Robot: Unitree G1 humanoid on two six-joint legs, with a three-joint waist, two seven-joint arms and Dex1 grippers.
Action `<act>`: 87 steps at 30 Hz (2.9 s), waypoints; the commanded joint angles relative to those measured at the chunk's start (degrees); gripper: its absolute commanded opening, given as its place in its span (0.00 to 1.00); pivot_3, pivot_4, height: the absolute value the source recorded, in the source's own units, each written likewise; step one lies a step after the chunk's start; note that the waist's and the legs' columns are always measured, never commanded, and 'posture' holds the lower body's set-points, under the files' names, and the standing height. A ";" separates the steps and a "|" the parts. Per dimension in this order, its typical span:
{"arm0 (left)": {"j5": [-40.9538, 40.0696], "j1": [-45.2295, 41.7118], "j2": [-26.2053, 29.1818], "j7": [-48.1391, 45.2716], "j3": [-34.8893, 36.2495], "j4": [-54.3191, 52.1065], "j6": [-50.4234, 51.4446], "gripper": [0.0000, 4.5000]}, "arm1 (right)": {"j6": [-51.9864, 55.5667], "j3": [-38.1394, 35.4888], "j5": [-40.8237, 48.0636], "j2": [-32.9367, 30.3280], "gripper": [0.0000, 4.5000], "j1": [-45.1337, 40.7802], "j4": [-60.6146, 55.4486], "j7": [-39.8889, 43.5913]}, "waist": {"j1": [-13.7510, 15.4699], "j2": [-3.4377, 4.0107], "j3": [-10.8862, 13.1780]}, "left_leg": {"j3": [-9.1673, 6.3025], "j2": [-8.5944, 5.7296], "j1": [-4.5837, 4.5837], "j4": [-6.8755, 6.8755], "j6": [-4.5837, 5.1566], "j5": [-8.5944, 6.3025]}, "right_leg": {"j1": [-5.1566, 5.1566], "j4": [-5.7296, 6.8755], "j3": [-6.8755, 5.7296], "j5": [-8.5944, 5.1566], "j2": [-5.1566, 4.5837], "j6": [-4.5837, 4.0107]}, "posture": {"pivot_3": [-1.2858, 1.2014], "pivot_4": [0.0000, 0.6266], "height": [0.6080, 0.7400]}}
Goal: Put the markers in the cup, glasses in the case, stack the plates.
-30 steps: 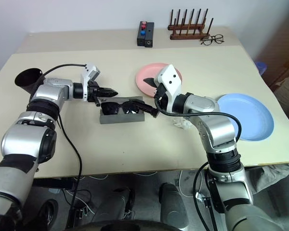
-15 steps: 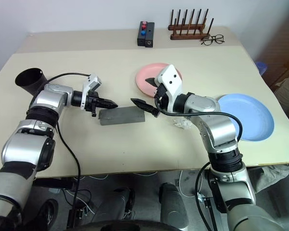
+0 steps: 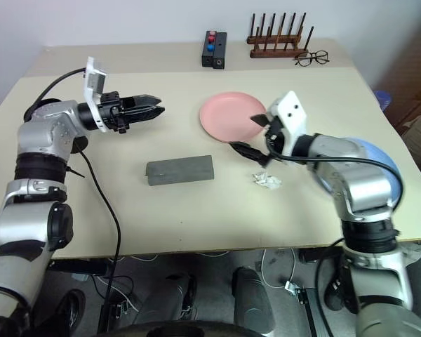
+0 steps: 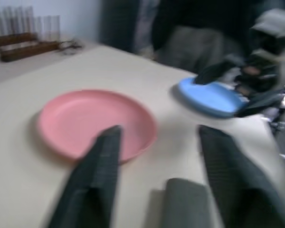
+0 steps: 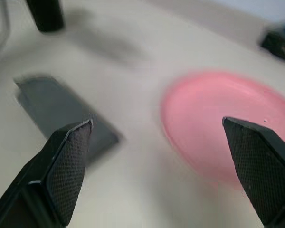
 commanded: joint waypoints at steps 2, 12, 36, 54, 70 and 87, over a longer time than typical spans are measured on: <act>-6.21 4.41 2.41 -2.76 -0.88 -13.78 7.86 0.99 | 4.79 -5.94 2.12 -9.49 1.00 6.01 -3.63 3.54 | -0.06 0.00 0.00 | 0.02 0.01 0.00 0.01 0.00 0.00 | 0.00 0.02 0.03 0.00 0.01 0.00 | 0.52 0.24 1.00; -8.92 9.09 4.54 -4.49 -5.24 -22.19 10.04 0.99 | 4.56 -4.91 -6.84 -19.80 1.00 19.01 3.97 -0.47 | 0.02 0.03 -0.01 | 0.06 0.05 0.20 0.05 0.21 -0.12 | 0.22 0.02 0.04 0.01 0.04 -0.02 | 0.52 0.24 1.00; -5.67 14.35 5.44 15.87 3.47 -18.95 -3.87 1.00 | 0.29 3.85 -10.69 -3.08 0.01 -11.58 10.53 -9.60 | 0.00 0.08 -0.02 | 0.07 0.11 0.43 -0.05 -0.07 0.04 | 0.37 -0.07 0.08 0.04 0.07 -0.04 | 0.52 0.24 1.00; -8.92 23.76 4.49 25.13 5.93 -29.90 -2.05 1.00 | -8.75 16.76 -16.75 15.40 0.31 -23.18 23.23 -9.11 | -0.23 0.03 -0.05 | -0.01 0.03 0.24 0.02 -0.07 0.04 | 0.24 -0.07 0.03 0.06 0.03 -0.02 | 0.52 0.24 1.00; -18.33 25.57 11.96 11.53 -1.30 -40.70 9.23 1.00 | 21.67 7.57 3.24 -2.34 0.99 -8.58 0.09 3.18 | -0.13 0.10 -0.04 | -0.01 0.03 0.13 0.02 0.05 -0.03 | 0.22 -0.15 0.02 0.06 0.00 -0.02 | 0.52 0.24 1.00; -11.68 23.11 10.30 8.69 -3.60 -34.58 -3.68 1.00 | 8.85 17.21 -8.99 -6.28 0.12 -1.44 4.99 -1.57 | 0.02 0.19 -0.06 | 0.11 0.14 0.31 -0.01 -0.01 0.01 | 0.32 -0.17 0.09 0.14 0.08 -0.11 | 0.52 0.24 1.00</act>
